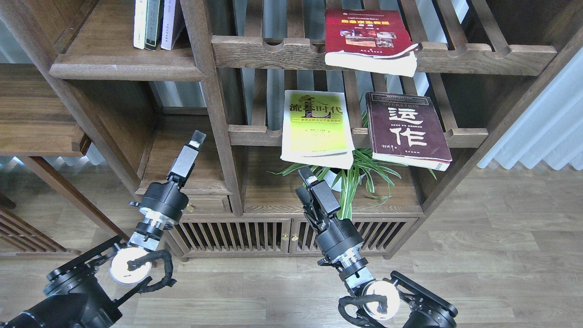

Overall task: Organize books on shelf
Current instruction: 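Raise the right gripper toward the yellow-green book on the middle shelf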

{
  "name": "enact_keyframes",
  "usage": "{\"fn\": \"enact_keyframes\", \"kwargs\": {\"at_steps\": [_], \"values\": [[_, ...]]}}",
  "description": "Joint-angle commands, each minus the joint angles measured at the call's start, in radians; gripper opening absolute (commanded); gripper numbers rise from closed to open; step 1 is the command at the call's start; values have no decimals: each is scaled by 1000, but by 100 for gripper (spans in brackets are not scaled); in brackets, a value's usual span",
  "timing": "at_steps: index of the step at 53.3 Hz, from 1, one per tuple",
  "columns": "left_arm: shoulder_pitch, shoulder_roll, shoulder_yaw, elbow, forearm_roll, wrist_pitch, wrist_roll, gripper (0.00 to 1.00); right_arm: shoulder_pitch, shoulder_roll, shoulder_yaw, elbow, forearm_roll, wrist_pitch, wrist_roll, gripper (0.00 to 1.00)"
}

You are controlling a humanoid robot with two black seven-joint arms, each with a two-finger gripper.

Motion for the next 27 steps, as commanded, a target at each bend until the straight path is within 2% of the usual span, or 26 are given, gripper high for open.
{"fn": "enact_keyframes", "kwargs": {"at_steps": [1,18,27], "values": [[4,-9,-2,0,1,0,0,99,0,0,-1,0,0,0,0,99],[5,-26,-2,7,3,0,0,100,0,0,7,-6,6,0,2,99],[5,-22,-14,12,3,0,0,100,14,0,12,-8,44,0,23,99]]}}
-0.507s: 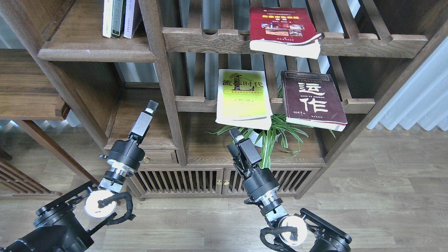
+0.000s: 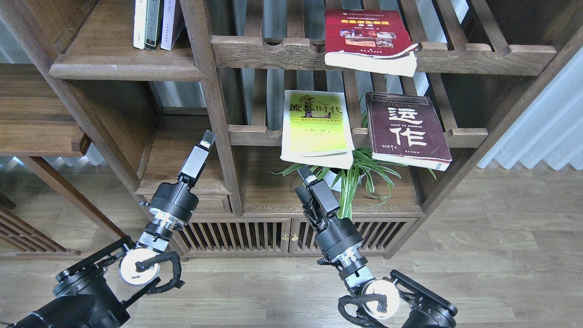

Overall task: Organize books on shelf
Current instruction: 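Raise the right gripper toward the yellow-green book on the middle shelf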

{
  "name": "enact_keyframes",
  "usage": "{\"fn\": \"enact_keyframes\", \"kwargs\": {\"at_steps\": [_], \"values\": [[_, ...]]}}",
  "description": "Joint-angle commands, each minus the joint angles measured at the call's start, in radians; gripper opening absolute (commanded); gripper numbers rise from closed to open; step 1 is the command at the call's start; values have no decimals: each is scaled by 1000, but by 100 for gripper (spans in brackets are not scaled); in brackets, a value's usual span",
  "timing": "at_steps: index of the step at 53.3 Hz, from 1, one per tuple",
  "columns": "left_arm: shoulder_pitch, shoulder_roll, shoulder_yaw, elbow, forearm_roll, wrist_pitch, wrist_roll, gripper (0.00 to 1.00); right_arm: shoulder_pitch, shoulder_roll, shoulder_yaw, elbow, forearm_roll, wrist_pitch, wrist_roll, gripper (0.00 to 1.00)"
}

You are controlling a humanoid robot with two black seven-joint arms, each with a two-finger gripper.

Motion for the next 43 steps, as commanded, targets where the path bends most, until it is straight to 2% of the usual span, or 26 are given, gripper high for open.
{"fn": "enact_keyframes", "kwargs": {"at_steps": [1,13,23,30,33,43], "values": [[0,3,-7,4,0,0,0,100,15,0,2,-6,27,-7,16,99],[12,5,-7,5,0,0,0,100,61,0,3,-38,54,-122,20,99],[12,5,-8,11,0,0,0,100,116,0,21,-87,100,-179,56,99],[12,5,-8,13,0,0,0,100,141,0,51,-99,128,-229,56,99],[12,5,-8,15,0,0,0,100,151,0,84,-99,149,-294,56,99],[12,5,-8,16,0,0,0,100,167,0,112,-119,174,-328,56,99]]}}
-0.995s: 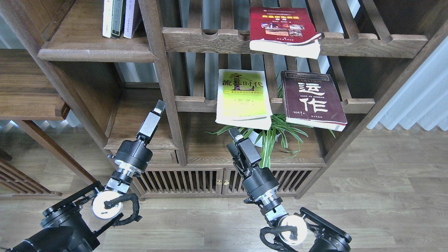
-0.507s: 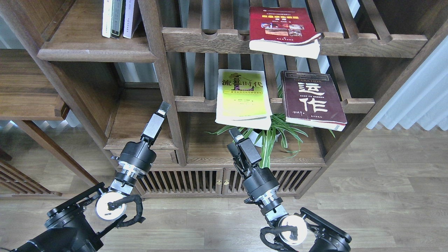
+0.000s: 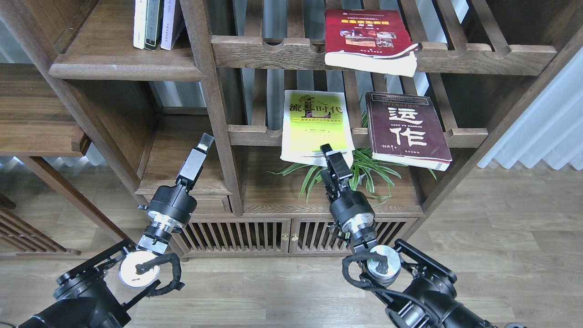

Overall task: Organize books on shelf
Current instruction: 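Raise the right gripper toward the yellow-green book on the middle shelf, then push the right gripper against the yellow-green book's lower edge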

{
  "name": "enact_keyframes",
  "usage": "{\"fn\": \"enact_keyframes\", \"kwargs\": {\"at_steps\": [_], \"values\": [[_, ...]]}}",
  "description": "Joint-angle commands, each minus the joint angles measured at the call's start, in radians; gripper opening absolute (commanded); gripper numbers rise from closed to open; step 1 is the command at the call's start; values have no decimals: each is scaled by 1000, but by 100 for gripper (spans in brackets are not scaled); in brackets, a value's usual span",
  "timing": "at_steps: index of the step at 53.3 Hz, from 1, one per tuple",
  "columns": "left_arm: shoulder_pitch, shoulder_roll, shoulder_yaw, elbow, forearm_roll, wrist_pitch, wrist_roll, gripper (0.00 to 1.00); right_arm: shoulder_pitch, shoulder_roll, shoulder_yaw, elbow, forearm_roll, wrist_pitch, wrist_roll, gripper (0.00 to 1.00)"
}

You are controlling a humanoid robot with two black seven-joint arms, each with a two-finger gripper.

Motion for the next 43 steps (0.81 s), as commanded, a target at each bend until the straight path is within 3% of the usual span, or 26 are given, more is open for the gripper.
{"fn": "enact_keyframes", "kwargs": {"at_steps": [1,43], "values": [[0,-1,0,2,0,0,0,100,8,0,13,-13,17,-16,0,99],[0,-7,2,22,3,0,0,100,86,0,-99,-57,34,-23,-14,98]]}}
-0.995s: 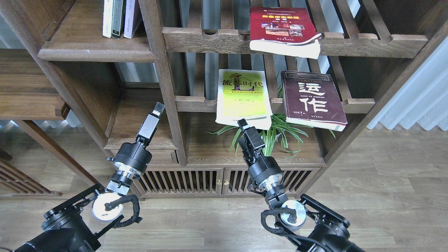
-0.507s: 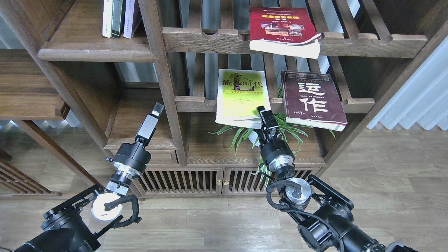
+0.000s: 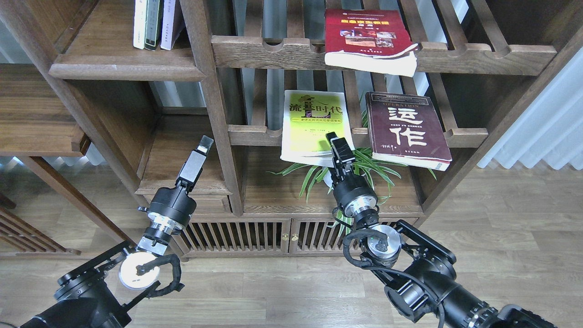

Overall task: Organize books on shelf
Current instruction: 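Push the right gripper against the yellow-green book's lower edge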

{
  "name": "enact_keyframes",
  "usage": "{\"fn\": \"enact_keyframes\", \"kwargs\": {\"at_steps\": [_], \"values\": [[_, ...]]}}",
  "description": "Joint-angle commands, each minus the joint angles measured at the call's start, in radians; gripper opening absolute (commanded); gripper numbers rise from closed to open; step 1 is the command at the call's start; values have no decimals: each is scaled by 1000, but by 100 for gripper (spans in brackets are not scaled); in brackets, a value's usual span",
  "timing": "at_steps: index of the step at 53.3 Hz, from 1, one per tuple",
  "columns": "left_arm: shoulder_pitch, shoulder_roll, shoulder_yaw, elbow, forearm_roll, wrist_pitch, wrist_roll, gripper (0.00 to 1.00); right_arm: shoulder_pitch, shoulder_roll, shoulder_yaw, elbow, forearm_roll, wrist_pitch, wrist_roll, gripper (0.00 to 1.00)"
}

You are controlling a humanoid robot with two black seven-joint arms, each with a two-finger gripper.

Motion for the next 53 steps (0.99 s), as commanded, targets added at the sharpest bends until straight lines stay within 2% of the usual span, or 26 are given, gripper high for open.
{"fn": "enact_keyframes", "kwargs": {"at_steps": [1,21,32,37,53], "values": [[0,0,0,2,0,0,0,100,20,0,-15,-25,13,-14,0,98],[1,-3,1,9,2,0,0,100,70,0,-15,-68,57,-47,-1,97],[0,-5,1,16,2,0,0,100,72,0,-15,-68,57,-47,0,87],[0,-5,1,22,2,0,0,100,72,0,-14,-70,56,-47,0,80],[1,-8,1,26,2,0,0,100,72,0,-15,-96,54,-47,0,75]]}}
